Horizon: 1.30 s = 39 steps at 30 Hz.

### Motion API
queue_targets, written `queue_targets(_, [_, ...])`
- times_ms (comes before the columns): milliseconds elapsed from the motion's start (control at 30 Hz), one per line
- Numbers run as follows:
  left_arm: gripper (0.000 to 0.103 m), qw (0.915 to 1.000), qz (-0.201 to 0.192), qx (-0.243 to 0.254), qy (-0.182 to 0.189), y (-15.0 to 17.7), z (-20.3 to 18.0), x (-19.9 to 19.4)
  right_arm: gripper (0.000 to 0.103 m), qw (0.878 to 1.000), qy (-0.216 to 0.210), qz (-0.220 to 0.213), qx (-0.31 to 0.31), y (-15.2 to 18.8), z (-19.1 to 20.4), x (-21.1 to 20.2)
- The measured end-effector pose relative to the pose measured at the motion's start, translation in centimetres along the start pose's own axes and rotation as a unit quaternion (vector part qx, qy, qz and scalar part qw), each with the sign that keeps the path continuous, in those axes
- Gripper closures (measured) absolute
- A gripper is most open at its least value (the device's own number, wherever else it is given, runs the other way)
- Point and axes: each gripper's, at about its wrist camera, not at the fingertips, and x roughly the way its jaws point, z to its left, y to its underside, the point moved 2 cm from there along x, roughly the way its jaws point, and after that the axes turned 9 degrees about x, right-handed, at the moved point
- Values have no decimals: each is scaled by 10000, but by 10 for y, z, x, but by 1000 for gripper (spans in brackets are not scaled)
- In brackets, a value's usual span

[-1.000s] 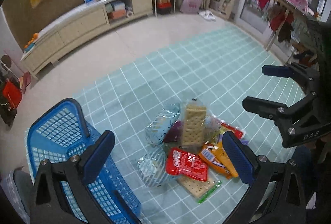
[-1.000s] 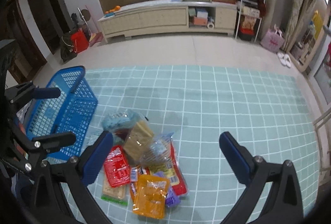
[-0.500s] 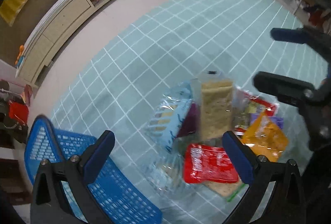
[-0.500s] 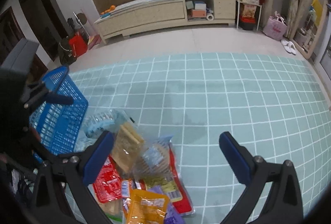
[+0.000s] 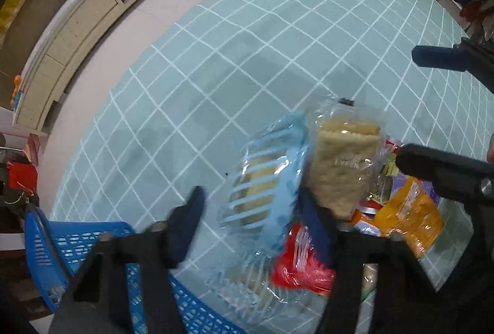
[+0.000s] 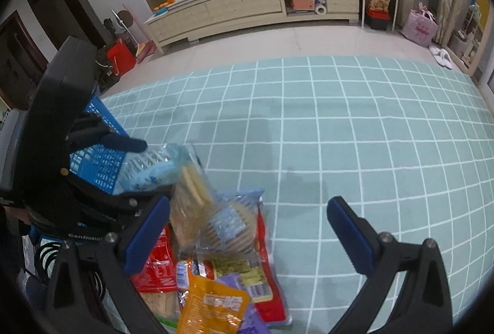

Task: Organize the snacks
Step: 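Lift the clear wafer bag with the left tool and carry it over the basket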

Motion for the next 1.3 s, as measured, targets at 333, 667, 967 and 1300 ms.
queue_targets(333, [69,9981,-454,-395,-129,9,-5,-31,0,10000,-21,-55,68,-3,-6,-2])
queue_targets(667, [69,9860,-1141,-1178,-315,49,-2,-101,0,9990,-237,84,379,-4,11,-17])
queue_targets(967, [69,9691,-1702,-1710,-517,111,6,-163,0,9972,-350,469,463,4,59,-20])
queue_targets(1300, [69,9388,-1968,-2720,-768,193,55,-189,1,9935,-387,1025,313,20,106,23])
